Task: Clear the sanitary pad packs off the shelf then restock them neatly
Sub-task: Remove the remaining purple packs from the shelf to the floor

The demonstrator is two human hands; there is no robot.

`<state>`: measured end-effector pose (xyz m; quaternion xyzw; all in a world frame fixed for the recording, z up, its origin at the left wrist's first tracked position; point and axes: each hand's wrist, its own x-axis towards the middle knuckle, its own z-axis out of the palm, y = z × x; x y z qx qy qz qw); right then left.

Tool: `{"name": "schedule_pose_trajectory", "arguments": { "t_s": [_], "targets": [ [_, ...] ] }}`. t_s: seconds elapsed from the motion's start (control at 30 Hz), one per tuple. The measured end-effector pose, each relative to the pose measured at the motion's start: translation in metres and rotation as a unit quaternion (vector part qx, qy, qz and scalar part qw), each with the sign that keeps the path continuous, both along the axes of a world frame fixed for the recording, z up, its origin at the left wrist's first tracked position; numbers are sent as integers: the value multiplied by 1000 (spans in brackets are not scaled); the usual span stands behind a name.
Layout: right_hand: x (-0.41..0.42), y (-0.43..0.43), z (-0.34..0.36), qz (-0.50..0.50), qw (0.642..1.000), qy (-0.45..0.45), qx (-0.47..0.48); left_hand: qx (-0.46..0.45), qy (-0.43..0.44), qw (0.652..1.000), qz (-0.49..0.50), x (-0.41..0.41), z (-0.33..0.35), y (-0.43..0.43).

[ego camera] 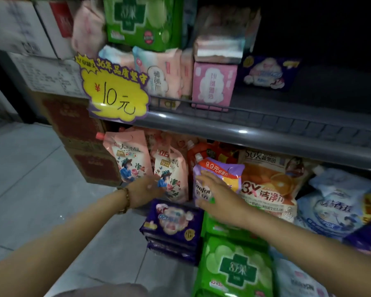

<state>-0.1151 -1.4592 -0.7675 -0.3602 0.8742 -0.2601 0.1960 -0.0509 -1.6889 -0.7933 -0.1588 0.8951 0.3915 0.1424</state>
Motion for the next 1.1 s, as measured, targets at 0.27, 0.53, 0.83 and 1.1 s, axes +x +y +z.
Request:
{"name": "schedule_pose_trajectory", "arguments": {
  "t_s": [0.27, 0.53, 0.83, 1.1],
  "targets": [
    [-71, 97, 138, -89, 966, 152, -188, -163, 354, 915, -103, -69, 161, 100],
    [-192, 130, 162, -287, 923, 35, -255, -441, 383, 811, -35, -164, 198, 119],
    [-306, 89, 147, -310, 876, -51, -366, -515, 374, 771, -16, -200, 176, 106],
    [-396, 79, 88, -318, 880, -27, -353, -536, 435, 723, -6, -211, 165, 98]
  ]
}}
